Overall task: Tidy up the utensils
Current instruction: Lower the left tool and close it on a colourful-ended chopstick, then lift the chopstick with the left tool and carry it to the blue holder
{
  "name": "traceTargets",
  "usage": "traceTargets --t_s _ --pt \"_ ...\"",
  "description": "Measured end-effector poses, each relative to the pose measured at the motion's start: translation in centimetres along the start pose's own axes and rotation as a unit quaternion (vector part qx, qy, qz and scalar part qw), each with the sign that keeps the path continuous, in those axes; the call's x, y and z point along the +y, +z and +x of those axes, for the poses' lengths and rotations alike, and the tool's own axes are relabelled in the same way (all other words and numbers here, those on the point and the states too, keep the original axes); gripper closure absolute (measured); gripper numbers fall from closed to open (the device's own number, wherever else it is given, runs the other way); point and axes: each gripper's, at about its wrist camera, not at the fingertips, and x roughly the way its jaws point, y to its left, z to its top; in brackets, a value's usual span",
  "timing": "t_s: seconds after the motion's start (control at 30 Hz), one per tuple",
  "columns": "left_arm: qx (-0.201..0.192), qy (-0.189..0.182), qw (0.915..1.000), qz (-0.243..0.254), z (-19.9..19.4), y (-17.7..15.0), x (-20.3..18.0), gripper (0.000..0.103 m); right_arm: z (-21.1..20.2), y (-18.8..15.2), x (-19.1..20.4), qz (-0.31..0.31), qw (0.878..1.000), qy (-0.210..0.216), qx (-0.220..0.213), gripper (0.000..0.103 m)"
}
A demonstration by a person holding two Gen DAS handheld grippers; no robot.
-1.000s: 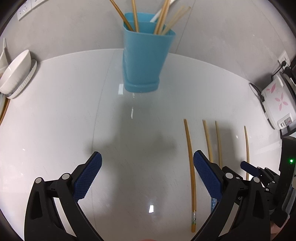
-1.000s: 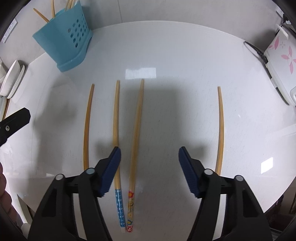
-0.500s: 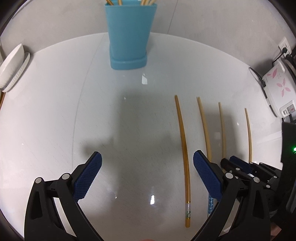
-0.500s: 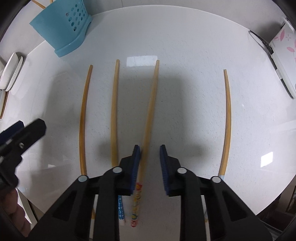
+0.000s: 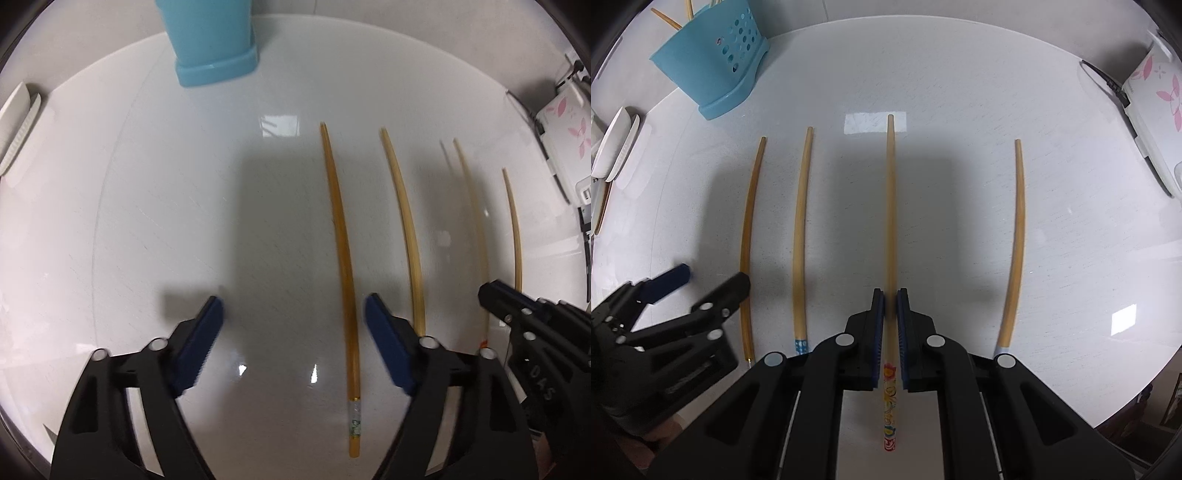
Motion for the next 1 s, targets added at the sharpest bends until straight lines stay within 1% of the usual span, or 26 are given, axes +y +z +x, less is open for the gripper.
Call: traceTargets --t_s 0.07,0.1,0.13,0.17,0.2,0.23,0.27,0.33,0.5,0.7,0.83,1.0 --pt "-0.001 0.006 1.0 0.006 -0.1 -0.1 -0.6 0.041 -0.2 -0.1 -0.1 -0.003 1.0 0.0 0.0 0.096" --pt "-0.001 0.011 0.9999 0.008 -0.2 -0.1 -0.8 0.048 -0.2 -0.3 0.0 -0.003 1.0 0.0 0.0 0.096" --pt "-0.001 0.016 0.9998 0.009 -0.2 -0.1 -1.0 0.053 -0.2 -0.3 -0.1 -0.004 1.0 0.001 0.001 0.096" --pt "-0.001 0.022 0.9997 0.011 -0.3 -0.2 -1.2 0.067 -0.2 -0.3 0.0 -0.004 1.0 0.001 0.001 0.097" --pt "-0.001 0.025 0.9996 0.014 -0.4 -0.2 -1.4 0.083 -0.2 -0.4 -0.2 -0.005 1.0 0.001 0.001 0.097" --pt "0.002 0.027 0.9995 0.014 -0.4 -0.2 -1.5 0.093 -0.2 -0.2 -0.4 -0.005 1.0 0.002 0.001 0.097" --pt "0.006 0.027 0.9995 0.013 -0.4 -0.2 -1.6 0.096 -0.2 -0.3 -0.4 -0.006 1.0 0.003 0.001 0.097" --pt "0.008 0.023 0.9997 0.007 -0.4 -0.2 -1.5 0.097 -0.3 0.3 -0.8 -0.006 1.0 0.003 0.001 0.097" --pt "-0.003 0.019 0.9998 0.0 -1.1 -0.3 -1.1 0.097 -0.8 0.2 -0.9 -0.007 1.0 0.005 -0.002 0.097" --pt "-0.016 0.012 0.9998 -0.001 -2.7 -0.7 -0.3 0.097 -1.8 0.1 -0.4 -0.009 1.0 0.008 -0.015 0.097" --pt "-0.024 0.008 0.9997 -0.005 -3.8 -0.3 0.3 0.097 -2.7 -0.1 0.0 -0.011 1.0 0.009 -0.025 0.097" --pt "-0.042 0.006 0.999 -0.01 -5.7 -0.2 0.6 0.097 -3.7 0.8 0.3 -0.015 0.999 0.009 -0.042 0.096"
